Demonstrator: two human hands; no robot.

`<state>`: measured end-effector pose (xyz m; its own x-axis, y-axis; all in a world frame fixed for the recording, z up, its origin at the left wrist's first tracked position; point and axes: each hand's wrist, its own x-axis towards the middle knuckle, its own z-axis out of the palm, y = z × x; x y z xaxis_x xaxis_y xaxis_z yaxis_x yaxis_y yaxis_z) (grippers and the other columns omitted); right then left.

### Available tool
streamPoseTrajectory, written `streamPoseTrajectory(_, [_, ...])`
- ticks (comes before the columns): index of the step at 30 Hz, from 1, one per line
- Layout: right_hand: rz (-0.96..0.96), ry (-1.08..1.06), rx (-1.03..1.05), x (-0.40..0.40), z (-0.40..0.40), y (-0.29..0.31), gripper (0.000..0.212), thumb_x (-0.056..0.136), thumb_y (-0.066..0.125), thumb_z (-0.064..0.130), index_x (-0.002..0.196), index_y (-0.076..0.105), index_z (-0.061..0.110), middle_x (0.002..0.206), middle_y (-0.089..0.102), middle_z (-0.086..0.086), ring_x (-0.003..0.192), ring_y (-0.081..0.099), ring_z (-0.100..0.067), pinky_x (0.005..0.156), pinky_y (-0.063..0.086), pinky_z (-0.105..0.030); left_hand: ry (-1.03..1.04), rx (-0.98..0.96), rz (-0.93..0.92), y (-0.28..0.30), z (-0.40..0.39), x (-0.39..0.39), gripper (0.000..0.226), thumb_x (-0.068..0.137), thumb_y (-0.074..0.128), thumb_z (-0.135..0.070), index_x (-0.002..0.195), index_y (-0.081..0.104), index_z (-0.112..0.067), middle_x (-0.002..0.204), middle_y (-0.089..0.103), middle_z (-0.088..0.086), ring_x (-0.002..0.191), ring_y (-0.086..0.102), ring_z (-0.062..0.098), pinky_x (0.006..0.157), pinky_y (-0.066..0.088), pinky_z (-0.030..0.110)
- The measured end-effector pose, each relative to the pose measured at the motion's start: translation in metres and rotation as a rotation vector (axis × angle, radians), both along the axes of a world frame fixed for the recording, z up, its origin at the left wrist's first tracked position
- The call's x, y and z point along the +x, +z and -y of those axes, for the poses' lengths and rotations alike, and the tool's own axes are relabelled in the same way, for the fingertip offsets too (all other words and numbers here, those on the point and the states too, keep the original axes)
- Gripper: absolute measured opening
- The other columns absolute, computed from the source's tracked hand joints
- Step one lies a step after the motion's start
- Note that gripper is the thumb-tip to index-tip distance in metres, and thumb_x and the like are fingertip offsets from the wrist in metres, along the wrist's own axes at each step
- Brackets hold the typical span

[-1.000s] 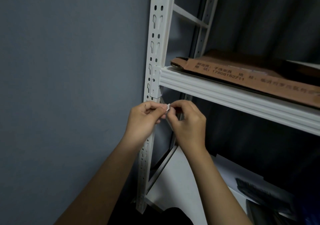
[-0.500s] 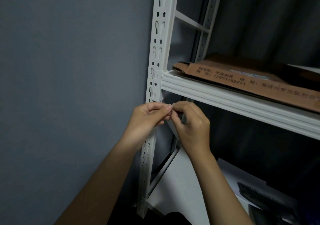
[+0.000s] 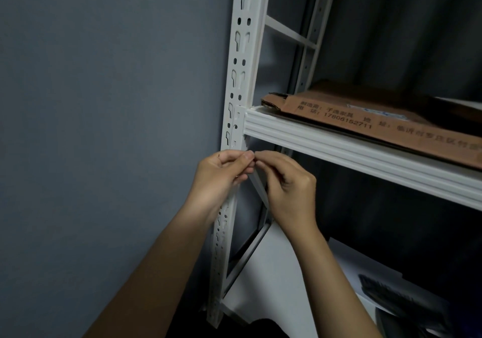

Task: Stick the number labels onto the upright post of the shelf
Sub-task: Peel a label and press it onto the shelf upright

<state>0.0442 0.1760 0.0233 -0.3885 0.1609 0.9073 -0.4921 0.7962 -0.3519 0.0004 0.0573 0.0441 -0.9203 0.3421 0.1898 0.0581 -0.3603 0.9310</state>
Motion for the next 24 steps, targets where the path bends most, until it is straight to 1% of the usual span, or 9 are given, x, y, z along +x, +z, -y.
streamPoseTrajectory(3, [0.086, 0.095, -0.173, 0.004, 0.002, 0.007, 0.019, 0.086, 0.068, 0.003, 0.104, 0.072, 0.005, 0.099, 0.070, -0.001, 0.093, 0.065, 0.000, 0.085, 0.048, -0.014, -0.009, 0.008, -0.002, 0.005, -0.002, 0.001, 0.008, 0.087, 0.064, -0.018, 0.084, 0.068, -0.011, 0.071, 0.071, -0.003, 0.071, 0.067, 0.004, 0.073, 0.053, 0.015])
streamPoseTrajectory(5, [0.089, 0.090, -0.200, 0.007, 0.004, 0.013, 0.022, 0.082, 0.073, 0.006, 0.105, 0.072, 0.006, 0.098, 0.069, 0.003, 0.090, 0.064, 0.003, 0.081, 0.047, -0.009, -0.028, 0.006, -0.019, 0.012, -0.003, 0.004, 0.009, 0.087, 0.065, -0.019, 0.083, 0.068, -0.012, 0.076, 0.071, -0.001, 0.075, 0.067, 0.006, 0.074, 0.053, 0.015])
streamPoseTrajectory(8, [-0.015, -0.033, -0.096, 0.013, 0.000, 0.025, 0.018, 0.084, 0.072, 0.005, 0.102, 0.074, 0.007, 0.095, 0.068, 0.008, 0.091, 0.064, 0.000, 0.082, 0.047, -0.010, -0.019, 0.014, -0.091, 0.029, -0.011, 0.011, 0.014, 0.085, 0.067, -0.018, 0.071, 0.071, -0.018, 0.074, 0.070, 0.000, 0.075, 0.065, 0.008, 0.071, 0.052, 0.016])
streamPoseTrajectory(10, [-0.082, -0.103, -0.089, 0.018, -0.007, 0.036, 0.017, 0.085, 0.069, 0.001, 0.100, 0.074, 0.006, 0.095, 0.069, 0.007, 0.092, 0.063, -0.001, 0.084, 0.046, -0.009, 0.024, 0.005, -0.178, 0.045, -0.021, 0.016, 0.019, 0.084, 0.069, -0.015, 0.065, 0.071, -0.018, 0.069, 0.069, 0.000, 0.071, 0.063, 0.009, 0.066, 0.051, 0.016])
streamPoseTrajectory(14, [-0.146, -0.174, -0.217, 0.038, -0.027, 0.069, 0.019, 0.085, 0.064, -0.004, 0.098, 0.075, 0.005, 0.095, 0.070, 0.004, 0.092, 0.063, -0.001, 0.084, 0.048, -0.012, 0.055, -0.012, -0.323, 0.080, -0.056, 0.032, 0.019, 0.082, 0.069, -0.009, 0.064, 0.071, -0.016, 0.063, 0.068, 0.001, 0.067, 0.065, 0.013, 0.064, 0.051, 0.022])
streamPoseTrajectory(17, [-0.163, -0.268, -0.310, 0.058, -0.054, 0.100, 0.018, 0.084, 0.066, 0.002, 0.096, 0.076, 0.011, 0.092, 0.074, 0.003, 0.089, 0.067, -0.005, 0.083, 0.053, -0.021, 0.031, 0.018, -0.428, 0.104, -0.093, 0.050, 0.018, 0.083, 0.067, -0.005, 0.068, 0.071, -0.015, 0.061, 0.068, -0.005, 0.062, 0.064, 0.005, 0.062, 0.051, 0.017])
streamPoseTrajectory(19, [-0.158, -0.382, -0.307, 0.072, -0.076, 0.121, 0.016, 0.083, 0.068, 0.009, 0.095, 0.077, 0.013, 0.092, 0.075, 0.001, 0.087, 0.068, -0.007, 0.082, 0.052, -0.020, 0.028, -0.067, -0.566, 0.118, -0.118, 0.061, 0.014, 0.085, 0.065, -0.010, 0.077, 0.074, -0.017, 0.074, 0.072, -0.007, 0.073, 0.066, 0.002, 0.070, 0.052, 0.018])
streamPoseTrajectory(21, [-0.118, -0.494, -0.257, 0.087, -0.098, 0.137, 0.016, 0.084, 0.066, 0.012, 0.097, 0.077, 0.012, 0.093, 0.076, -0.001, 0.087, 0.069, -0.011, 0.082, 0.049, -0.019, 0.007, -0.165, -0.676, 0.131, -0.143, 0.070, 0.015, 0.088, 0.061, -0.014, 0.090, 0.076, -0.013, 0.088, 0.073, -0.004, 0.086, 0.066, 0.006, 0.081, 0.052, 0.024])
streamPoseTrajectory(24, [-0.022, -0.654, -0.167, 0.111, -0.135, 0.161, 0.021, 0.087, 0.061, 0.011, 0.104, 0.074, 0.009, 0.101, 0.074, -0.007, 0.096, 0.068, -0.021, 0.089, 0.049, -0.029, 0.006, -0.269, -0.788, 0.147, -0.176, 0.075, 0.020, 0.090, 0.057, -0.018, 0.096, 0.075, -0.014, 0.100, 0.072, -0.001, 0.100, 0.064, 0.012, 0.090, 0.048, 0.028])
